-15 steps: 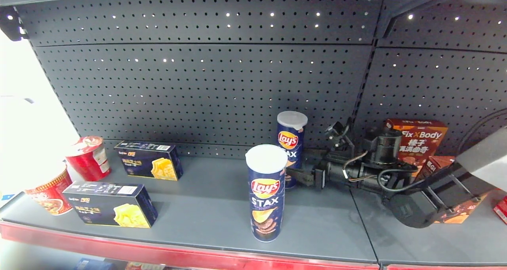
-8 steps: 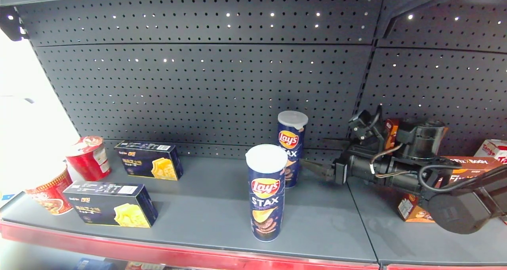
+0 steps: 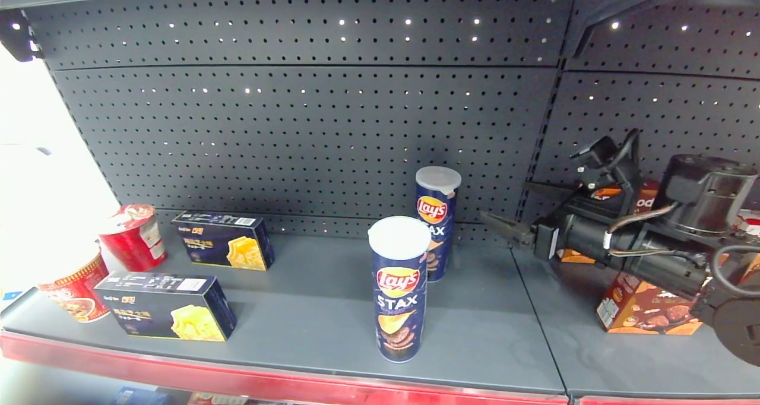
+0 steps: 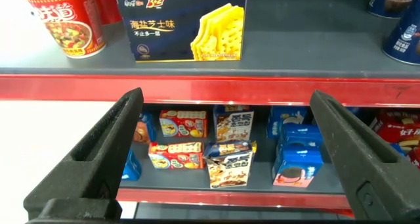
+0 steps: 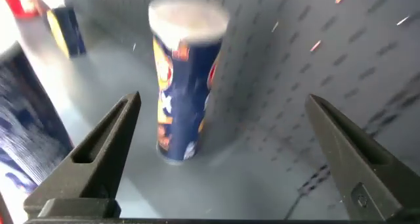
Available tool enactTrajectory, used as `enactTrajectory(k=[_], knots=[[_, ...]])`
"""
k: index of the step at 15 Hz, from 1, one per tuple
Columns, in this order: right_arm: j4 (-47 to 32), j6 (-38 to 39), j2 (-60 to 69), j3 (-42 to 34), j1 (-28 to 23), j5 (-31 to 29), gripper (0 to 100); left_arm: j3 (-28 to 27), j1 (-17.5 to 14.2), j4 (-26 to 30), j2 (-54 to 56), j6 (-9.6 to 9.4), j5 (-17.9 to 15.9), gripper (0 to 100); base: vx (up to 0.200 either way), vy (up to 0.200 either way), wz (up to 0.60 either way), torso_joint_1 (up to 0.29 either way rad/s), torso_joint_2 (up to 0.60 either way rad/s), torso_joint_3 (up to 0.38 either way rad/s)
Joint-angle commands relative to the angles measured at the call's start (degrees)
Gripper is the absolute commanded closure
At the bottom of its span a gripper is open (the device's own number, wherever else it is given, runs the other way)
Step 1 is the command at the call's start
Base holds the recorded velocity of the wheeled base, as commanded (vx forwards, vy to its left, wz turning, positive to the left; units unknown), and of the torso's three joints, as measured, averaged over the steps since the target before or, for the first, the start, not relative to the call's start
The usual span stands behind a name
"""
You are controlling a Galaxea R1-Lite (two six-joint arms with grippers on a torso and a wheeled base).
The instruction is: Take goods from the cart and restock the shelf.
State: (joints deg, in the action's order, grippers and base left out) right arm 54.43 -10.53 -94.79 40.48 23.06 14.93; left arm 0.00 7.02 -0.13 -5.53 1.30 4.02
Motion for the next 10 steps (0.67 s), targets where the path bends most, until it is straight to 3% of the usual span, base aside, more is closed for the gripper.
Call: enactTrajectory(k=[1,4,10], knots=[[-0.11,-0.01,6.73,-1.2,0.05,-0.78,0,0.0,0.01,-0.04,-0.09,0.01,0.02,0,0.0,0.0,0.0,0.0,0.0,0.0],[-1.96,-0.01,15.78,-5.86,-1.18,-1.49,0,0.0,0.01,-0.04,-0.09,0.01,0.02,0,0.0,0.0,0.0,0.0,0.0,0.0],[-14.79,0.25,40.13,-17.11,-5.22,-5.18,0,0.0,0.01,-0.04,-0.09,0.01,0.02,0,0.0,0.0,0.0,0.0,0.0,0.0]])
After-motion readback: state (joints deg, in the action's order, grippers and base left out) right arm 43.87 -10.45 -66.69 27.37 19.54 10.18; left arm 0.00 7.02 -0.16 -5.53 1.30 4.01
